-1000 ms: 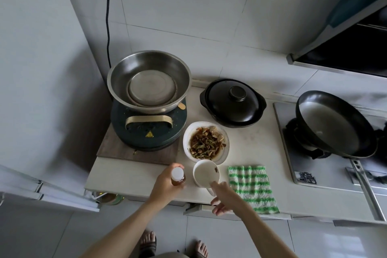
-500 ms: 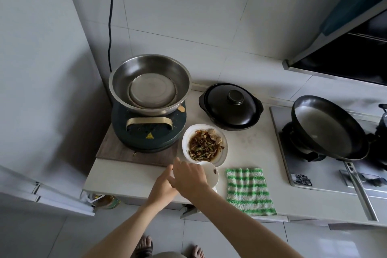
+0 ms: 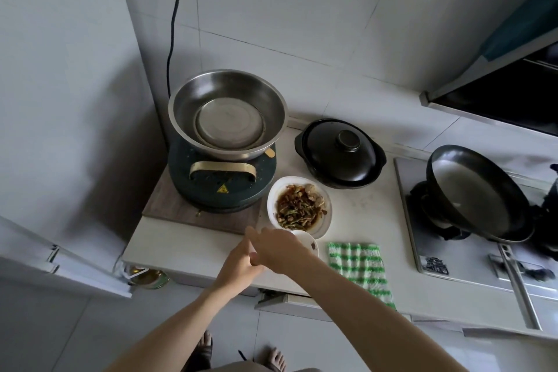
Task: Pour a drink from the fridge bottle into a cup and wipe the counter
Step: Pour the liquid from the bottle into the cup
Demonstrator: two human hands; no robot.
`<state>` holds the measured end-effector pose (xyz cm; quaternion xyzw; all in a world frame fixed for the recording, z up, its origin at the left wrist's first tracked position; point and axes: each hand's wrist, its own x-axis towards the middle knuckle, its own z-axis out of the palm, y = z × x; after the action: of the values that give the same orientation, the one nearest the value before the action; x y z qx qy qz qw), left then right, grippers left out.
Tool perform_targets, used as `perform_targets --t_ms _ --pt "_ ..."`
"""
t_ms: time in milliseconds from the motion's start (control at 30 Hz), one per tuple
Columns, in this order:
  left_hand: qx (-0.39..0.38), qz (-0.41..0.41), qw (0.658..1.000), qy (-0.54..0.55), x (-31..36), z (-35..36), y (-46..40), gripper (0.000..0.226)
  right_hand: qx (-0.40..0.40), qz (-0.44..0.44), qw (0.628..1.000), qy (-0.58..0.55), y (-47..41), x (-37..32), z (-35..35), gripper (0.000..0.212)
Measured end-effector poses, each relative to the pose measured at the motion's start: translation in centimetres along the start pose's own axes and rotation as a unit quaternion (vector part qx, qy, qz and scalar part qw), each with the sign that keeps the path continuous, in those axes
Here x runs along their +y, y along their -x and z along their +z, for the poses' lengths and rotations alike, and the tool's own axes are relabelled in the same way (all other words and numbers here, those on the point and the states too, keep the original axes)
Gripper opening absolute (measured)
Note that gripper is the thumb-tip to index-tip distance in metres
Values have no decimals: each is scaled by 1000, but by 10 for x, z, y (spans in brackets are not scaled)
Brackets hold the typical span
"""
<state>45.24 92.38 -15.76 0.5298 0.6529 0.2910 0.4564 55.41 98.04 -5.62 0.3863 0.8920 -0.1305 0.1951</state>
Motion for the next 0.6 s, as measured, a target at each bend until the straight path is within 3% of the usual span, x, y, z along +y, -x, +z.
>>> perform_targets --t_ms 133,300,367,500,600 --pt "-20 8 999 -33 -6 -3 -3 44 -28 -47 998 36 2 3 -8 47" --pt "-28 18 998 -50 -9 -3 -5 29 -19 -104 990 90 11 4 -18 51" --pt "-34 19 998 -52 -9 -4 -6 31 7 -69 995 72 13 2 -17 52" --pt "-29 22 999 -7 -3 -6 -5 48 74 91 993 2 8 -6 -10 56" --pt "-26 26 999 1 -1 -4 -3 44 78 126 989 -17 3 -12 2 50"
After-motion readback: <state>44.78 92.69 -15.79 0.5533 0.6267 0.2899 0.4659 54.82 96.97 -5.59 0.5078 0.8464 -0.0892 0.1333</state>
